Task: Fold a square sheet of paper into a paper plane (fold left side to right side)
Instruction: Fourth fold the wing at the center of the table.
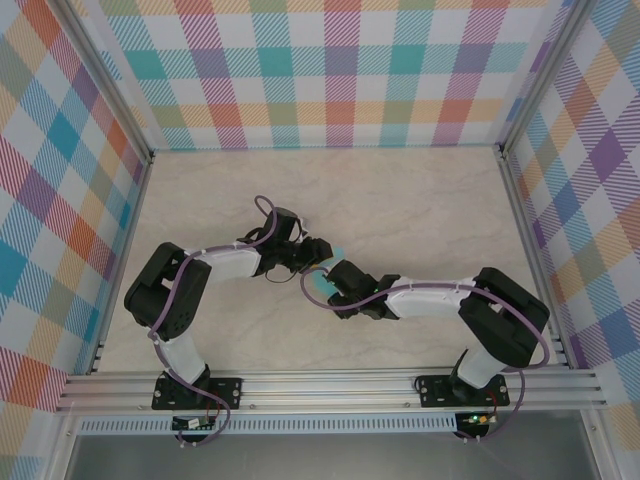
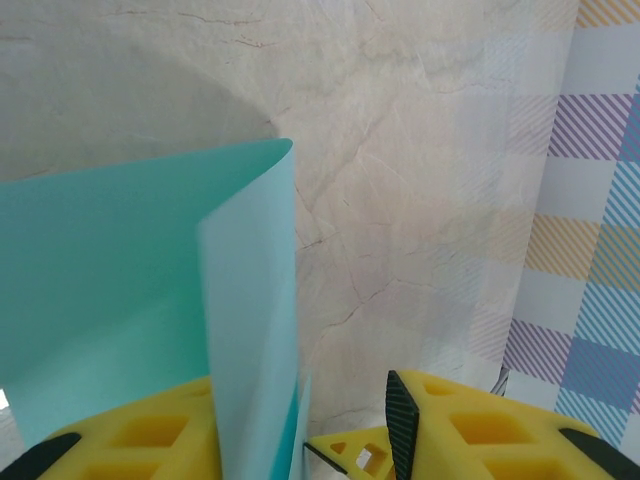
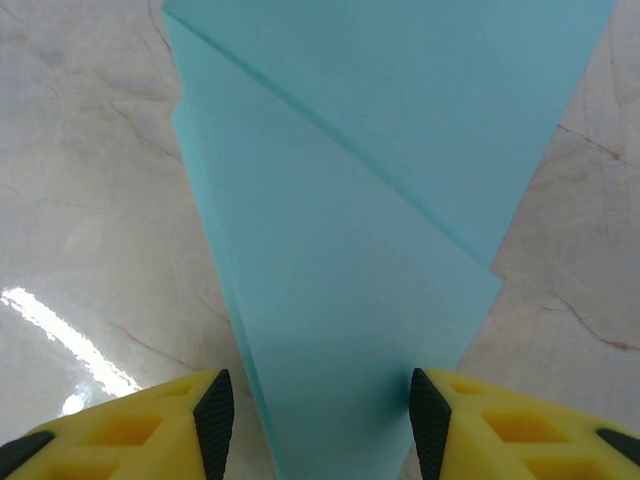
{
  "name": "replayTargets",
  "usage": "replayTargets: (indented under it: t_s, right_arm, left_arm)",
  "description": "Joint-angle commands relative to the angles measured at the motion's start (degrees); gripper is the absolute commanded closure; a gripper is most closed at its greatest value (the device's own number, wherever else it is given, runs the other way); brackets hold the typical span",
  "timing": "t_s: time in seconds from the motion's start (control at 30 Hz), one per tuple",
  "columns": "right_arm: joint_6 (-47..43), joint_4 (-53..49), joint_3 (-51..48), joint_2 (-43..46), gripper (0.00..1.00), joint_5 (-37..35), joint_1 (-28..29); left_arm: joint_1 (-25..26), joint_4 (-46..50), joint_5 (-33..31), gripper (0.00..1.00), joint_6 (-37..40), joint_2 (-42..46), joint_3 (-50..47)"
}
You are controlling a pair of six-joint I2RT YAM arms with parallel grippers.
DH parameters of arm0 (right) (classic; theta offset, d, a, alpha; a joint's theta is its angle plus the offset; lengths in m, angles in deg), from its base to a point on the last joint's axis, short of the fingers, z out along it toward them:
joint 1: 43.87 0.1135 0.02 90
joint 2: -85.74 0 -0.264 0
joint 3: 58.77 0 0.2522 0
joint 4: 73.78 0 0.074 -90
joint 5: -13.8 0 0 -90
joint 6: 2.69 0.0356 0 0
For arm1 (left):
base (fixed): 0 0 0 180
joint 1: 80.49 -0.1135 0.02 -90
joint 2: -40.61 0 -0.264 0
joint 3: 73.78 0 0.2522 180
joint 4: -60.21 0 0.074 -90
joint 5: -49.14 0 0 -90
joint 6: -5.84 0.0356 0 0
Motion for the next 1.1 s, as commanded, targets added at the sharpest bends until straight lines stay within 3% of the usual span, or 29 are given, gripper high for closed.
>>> replayTargets:
  t_s: [0.0,0.6,0.87,1.07]
  right_arm:
    - [-0.68,1.17,1.47,-1.34,0.51,-1.33,0.37]
    - [0.54,1.23,-0.09,-1.92,0.81,-0.81,0.46]
    - [2.36,1.96,-0.68,-1.64,0.87,2.29,0.21]
    - [3.52,3.60,-1.29,-0.28,0.89,9.63,-2.25]
  left_arm:
    - [0.45,1.59,0.32,0.58,0.18,-0.38,1.58]
    - [-0.82,6.60,-1.04,0.54,2.87,4.33,1.16]
    - [-2.97,10.98,-1.78,0.49,5.23,10.25,-0.04]
    - [-5.27,12.60,-3.19,0.44,6.03,15.54,-3.72]
